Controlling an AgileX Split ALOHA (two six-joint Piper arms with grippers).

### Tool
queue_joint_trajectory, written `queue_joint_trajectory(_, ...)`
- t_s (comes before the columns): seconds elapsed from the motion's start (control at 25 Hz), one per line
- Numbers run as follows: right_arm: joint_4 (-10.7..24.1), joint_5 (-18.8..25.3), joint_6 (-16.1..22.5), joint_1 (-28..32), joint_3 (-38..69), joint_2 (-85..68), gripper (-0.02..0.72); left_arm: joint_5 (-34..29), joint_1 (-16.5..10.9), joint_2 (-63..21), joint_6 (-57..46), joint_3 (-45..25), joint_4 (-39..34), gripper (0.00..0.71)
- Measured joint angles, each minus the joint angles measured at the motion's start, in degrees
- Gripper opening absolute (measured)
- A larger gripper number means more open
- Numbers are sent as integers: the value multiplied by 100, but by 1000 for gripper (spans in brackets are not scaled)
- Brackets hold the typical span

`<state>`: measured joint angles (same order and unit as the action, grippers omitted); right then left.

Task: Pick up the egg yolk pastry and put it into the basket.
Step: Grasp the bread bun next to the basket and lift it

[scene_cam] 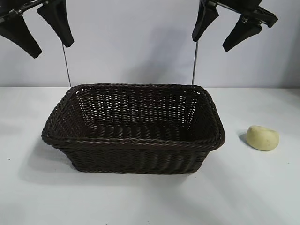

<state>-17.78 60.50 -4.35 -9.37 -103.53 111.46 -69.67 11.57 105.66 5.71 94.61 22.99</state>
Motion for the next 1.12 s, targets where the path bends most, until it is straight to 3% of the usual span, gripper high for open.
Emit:
queue_joint_trajectory(0.2,0,0,0,0,0,0,538,727,0,-192,23,-458,691,508)
queue_joint_trajectory(0.48,0,0,0,0,0,0,538,1288,0,-197,40,-996,1130,508)
queue_joint_trajectory(1.12,28,317,0,0,0,0,538,1562,0,-197,39,-1023,1208,508)
